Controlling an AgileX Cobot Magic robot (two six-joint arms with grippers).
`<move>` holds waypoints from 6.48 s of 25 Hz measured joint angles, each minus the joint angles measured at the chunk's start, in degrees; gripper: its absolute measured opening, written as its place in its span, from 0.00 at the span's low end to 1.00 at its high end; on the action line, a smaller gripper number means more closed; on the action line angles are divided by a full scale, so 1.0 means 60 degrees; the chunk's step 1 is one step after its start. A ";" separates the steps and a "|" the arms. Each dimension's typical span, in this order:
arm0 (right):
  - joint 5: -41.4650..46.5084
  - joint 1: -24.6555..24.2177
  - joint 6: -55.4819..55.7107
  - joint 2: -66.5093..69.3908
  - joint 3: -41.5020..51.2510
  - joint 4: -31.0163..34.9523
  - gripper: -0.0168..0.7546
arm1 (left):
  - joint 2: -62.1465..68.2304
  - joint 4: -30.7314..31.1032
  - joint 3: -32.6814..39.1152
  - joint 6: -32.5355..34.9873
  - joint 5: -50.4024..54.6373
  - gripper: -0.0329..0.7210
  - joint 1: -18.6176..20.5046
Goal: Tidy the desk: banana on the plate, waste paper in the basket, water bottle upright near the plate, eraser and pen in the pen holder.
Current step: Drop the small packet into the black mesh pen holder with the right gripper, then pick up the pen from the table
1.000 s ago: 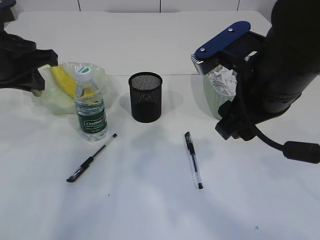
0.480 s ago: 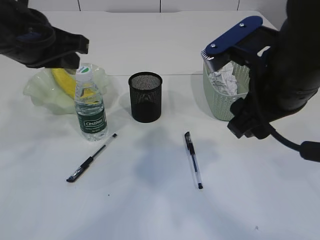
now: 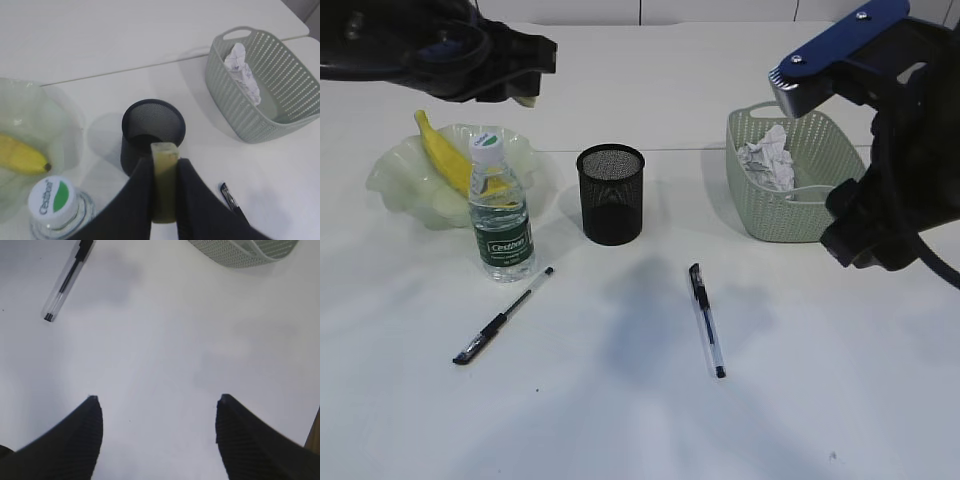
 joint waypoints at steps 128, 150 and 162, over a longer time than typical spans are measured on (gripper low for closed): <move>-0.0648 -0.4334 -0.1892 -0.0565 0.0035 0.2400 0.67 | -0.0289 -0.1629 0.0036 0.4503 0.6752 0.37 0.0432; -0.0631 -0.4334 -0.1892 -0.0465 0.0035 0.2400 0.66 | 0.1556 -0.1815 0.1709 0.4503 0.3551 0.56 0.0432; -0.0631 -0.4334 -0.1892 -0.0458 0.0035 0.2400 0.66 | 0.2740 -0.1362 0.1709 0.4503 0.2823 0.56 0.0432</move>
